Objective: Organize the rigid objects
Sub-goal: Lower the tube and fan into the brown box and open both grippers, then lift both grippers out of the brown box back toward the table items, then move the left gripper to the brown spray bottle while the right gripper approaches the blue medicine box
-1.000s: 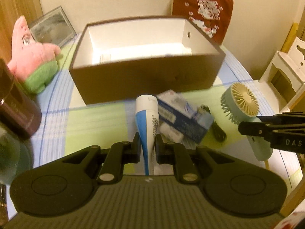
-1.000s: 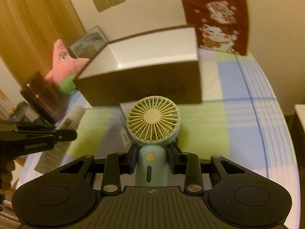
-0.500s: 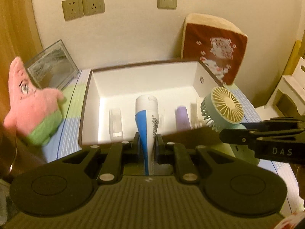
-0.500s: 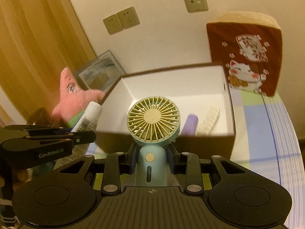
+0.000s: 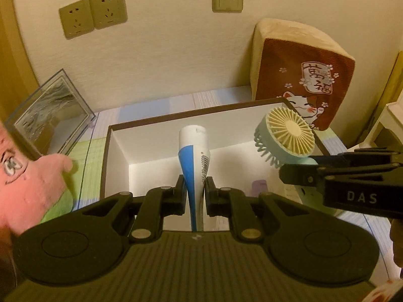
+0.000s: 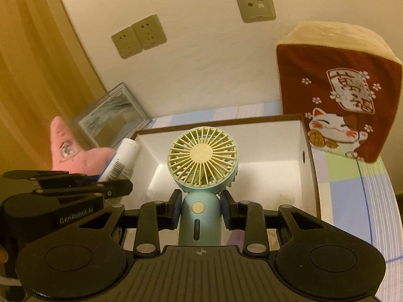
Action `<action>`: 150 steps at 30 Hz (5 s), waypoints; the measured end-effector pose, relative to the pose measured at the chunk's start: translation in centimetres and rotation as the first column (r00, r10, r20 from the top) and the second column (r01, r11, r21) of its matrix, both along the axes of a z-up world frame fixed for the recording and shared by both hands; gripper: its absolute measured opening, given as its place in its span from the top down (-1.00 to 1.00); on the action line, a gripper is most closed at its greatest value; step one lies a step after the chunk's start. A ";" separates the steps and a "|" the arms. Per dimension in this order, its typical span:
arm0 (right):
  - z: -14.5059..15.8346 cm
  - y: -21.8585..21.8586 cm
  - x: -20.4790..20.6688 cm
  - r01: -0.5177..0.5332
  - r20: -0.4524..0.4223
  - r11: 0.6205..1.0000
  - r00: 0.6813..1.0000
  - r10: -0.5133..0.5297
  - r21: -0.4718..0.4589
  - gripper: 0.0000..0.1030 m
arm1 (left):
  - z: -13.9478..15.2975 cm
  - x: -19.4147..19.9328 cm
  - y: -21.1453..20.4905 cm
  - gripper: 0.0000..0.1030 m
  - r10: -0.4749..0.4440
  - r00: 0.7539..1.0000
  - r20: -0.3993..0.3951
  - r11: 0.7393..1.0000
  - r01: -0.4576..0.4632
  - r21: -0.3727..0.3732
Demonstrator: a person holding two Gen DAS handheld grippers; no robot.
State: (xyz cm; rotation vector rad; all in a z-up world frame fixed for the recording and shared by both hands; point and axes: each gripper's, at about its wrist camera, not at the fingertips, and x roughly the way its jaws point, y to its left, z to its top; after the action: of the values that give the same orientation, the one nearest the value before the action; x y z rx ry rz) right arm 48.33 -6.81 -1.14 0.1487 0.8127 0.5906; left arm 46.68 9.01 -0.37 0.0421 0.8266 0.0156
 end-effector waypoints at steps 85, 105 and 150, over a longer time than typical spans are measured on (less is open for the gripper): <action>-0.7 -4.1 -6.3 0.135 -0.012 0.990 0.991 -0.135 0.045 -0.12 | 0.1 -5.8 2.0 0.25 0.017 1.000 -0.026 0.994 -0.019 -0.106; 0.1 -8.9 -15.6 0.127 0.003 0.990 0.992 -0.127 0.062 -0.13 | 1.3 -16.6 -0.1 0.24 0.045 0.999 0.003 0.990 -0.044 -0.135; -8.4 -9.3 -23.7 0.016 -0.172 0.992 0.984 -0.038 -0.125 -0.12 | -10.4 -25.3 -4.9 0.25 -0.053 0.963 -0.264 0.994 0.027 -0.103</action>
State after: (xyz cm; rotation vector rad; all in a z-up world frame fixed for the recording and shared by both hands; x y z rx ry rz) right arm 24.63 -16.16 -9.54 0.0990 1.0133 0.5048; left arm 21.40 4.11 -10.74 -0.0336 1.0949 -0.0708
